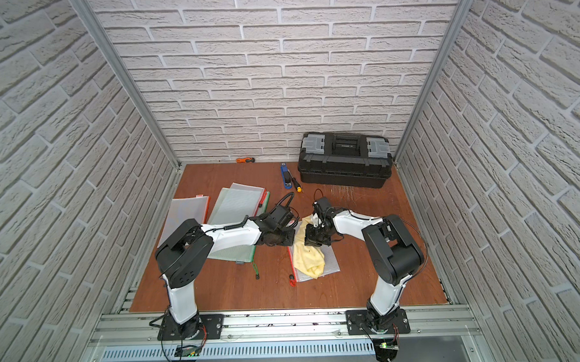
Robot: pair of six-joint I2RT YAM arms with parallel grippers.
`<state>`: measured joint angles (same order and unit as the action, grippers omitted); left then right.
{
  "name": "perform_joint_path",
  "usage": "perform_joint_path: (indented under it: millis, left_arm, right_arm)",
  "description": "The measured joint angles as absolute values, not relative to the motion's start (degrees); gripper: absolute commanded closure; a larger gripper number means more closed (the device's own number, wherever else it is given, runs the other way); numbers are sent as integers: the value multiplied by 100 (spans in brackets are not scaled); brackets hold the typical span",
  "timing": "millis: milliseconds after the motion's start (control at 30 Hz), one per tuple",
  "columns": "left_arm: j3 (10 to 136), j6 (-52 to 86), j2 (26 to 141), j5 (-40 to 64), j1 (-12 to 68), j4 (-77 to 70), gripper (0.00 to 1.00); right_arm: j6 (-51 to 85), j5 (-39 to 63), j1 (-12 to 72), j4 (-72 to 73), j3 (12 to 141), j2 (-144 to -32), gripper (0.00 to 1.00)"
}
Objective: Wipe the document bag
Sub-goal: Wipe the dirt from the document bag.
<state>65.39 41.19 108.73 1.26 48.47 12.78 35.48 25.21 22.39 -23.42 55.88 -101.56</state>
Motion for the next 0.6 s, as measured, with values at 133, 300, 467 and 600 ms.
perform_joint_path:
  millis: [133,300,467,600]
  left_arm:
    - [6399,4185,10781,86,4836,1205,100]
    - [6313,4224,10720,58,4827,1177,100]
    - [6313,4222,10720,49,4827,1173,100]
    - [6298,4222,10720,51,4827,1149,100]
  right_arm:
    - [3586,2681,2303,-2292,5944,-10484,98]
    - [3533,2628,2263,-2421,6287,-10707,98]
    - [3398,2576,1909,-2543,6285,-10672,98]
    - [3201,2445,1267,-2709,6051,-10403,98]
